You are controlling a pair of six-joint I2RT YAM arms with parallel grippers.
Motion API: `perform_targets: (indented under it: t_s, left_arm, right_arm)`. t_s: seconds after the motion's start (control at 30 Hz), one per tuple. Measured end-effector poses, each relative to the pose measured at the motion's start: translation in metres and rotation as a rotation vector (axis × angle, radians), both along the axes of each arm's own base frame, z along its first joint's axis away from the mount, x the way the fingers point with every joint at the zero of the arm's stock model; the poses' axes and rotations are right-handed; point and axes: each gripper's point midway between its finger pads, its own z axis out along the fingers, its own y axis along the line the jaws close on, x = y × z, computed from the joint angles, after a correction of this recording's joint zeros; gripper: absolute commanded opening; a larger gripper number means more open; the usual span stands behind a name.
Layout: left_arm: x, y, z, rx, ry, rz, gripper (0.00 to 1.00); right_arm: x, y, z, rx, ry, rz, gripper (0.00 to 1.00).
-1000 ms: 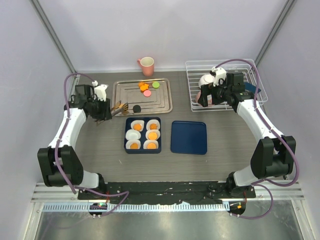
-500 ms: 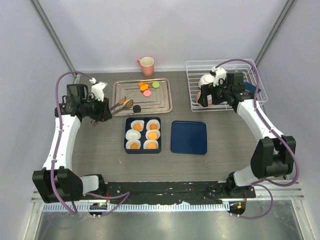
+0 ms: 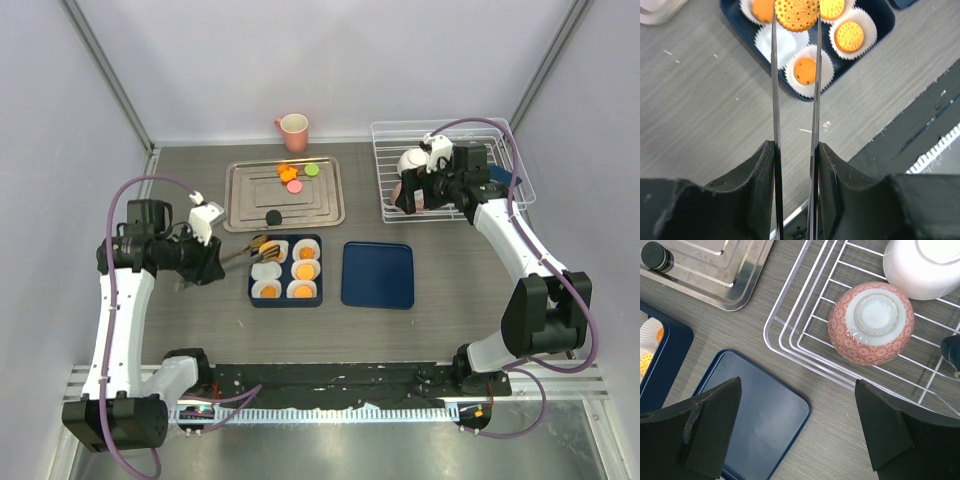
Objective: Pack the cookies
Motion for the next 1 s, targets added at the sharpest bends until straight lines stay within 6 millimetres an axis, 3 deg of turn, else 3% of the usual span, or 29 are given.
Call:
perform_targets:
  t_s: [0.13,0.33,1.0]
  left_arm:
    - [-0.017,0.000,-0.018,0.009,0.061,-0.030,0.29]
    - [-0.025,0.000,-0.032,0.017,0.096,-0.037,0.29]
    - [-0.004,0.008,-0.054,0.052,0.101,-0.034,0.32]
  right_arm:
    - [0.000,0.000,0.000,0.002,0.000,0.003,1.00]
    - [0.000,0.001,0.000,0.004,0.000,0.004,1.00]
    - [0.000,0.001,0.000,0.004,0.000,0.004,1.00]
